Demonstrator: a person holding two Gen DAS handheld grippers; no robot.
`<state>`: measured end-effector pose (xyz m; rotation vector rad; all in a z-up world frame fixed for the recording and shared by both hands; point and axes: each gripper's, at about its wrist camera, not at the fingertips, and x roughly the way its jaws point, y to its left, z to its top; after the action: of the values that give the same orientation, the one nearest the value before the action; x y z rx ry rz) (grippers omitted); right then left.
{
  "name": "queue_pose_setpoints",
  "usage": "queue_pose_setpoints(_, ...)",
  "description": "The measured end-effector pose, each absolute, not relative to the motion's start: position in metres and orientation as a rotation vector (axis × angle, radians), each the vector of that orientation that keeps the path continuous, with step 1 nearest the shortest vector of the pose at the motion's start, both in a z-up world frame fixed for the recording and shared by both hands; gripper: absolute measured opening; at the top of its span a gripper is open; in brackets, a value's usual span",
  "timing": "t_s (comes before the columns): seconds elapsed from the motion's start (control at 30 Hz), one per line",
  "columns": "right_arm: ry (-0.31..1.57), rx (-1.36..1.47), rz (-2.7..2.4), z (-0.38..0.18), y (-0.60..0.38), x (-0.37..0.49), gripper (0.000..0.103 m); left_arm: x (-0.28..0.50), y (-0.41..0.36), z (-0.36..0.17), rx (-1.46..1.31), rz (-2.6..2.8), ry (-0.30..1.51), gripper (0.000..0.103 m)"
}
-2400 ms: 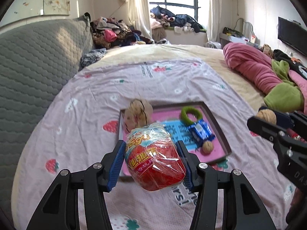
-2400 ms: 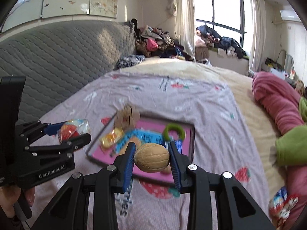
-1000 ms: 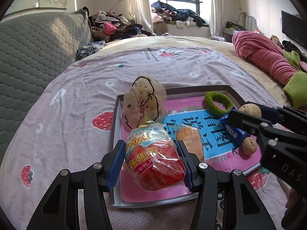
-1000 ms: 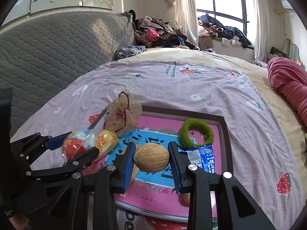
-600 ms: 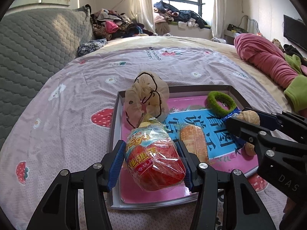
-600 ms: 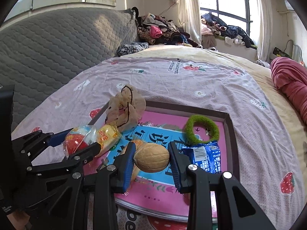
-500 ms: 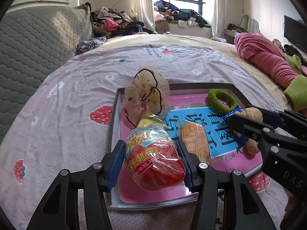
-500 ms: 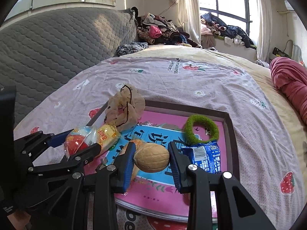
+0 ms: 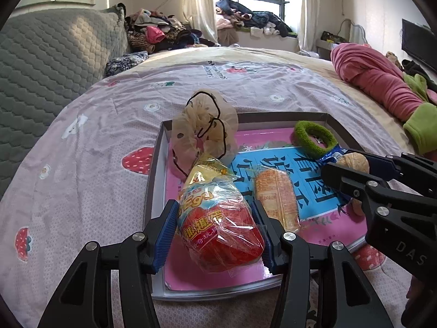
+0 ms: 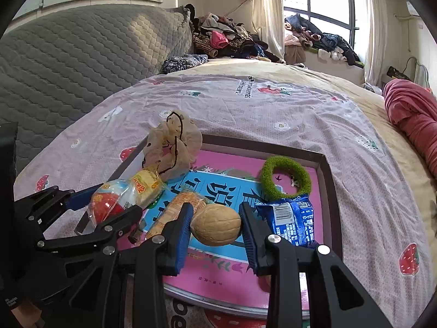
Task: Organize objects
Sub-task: 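Carry the red candy ball and walnut with both tools over the tray, then lower the candy ball into the tray with the left tool while the right tool releases the walnut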
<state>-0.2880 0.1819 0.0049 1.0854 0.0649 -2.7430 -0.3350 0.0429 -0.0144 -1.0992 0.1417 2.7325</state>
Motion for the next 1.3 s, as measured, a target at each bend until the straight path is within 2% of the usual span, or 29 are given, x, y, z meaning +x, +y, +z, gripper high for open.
queue_pose_setpoints(1.3, 0.131, 1.304, -2.676, -0.038, 0.181, -0.309, 0.035, -0.338, 0.051, -0.033, -1.142, 2.672, 0.141, 0.057)
